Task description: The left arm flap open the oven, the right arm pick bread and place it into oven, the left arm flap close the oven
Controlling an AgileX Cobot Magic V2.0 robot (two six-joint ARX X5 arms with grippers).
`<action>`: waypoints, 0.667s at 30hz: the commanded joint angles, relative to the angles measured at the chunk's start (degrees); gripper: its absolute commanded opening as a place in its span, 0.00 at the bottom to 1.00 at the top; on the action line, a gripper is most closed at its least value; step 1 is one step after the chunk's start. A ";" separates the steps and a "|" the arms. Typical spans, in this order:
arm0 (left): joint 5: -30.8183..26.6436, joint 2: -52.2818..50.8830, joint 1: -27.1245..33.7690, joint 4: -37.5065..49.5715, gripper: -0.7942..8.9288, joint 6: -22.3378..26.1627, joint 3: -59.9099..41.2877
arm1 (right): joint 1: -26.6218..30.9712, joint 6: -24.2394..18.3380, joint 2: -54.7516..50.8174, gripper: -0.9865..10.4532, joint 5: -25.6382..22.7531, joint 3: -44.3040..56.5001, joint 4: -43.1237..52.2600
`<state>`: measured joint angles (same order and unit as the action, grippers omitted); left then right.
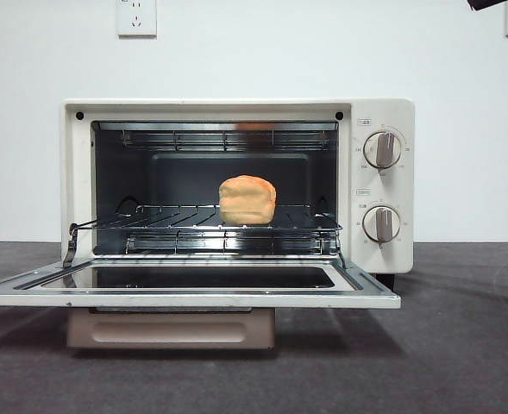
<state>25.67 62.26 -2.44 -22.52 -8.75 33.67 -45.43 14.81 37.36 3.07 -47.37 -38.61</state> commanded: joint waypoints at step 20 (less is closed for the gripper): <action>5.60 18.62 -0.26 9.53 0.09 1.92 0.00 | -0.57 -0.26 0.35 0.44 -0.11 -0.59 0.46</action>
<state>30.59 79.88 -2.52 -13.54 -7.81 33.67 -45.43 14.81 37.39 3.03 -47.37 -38.59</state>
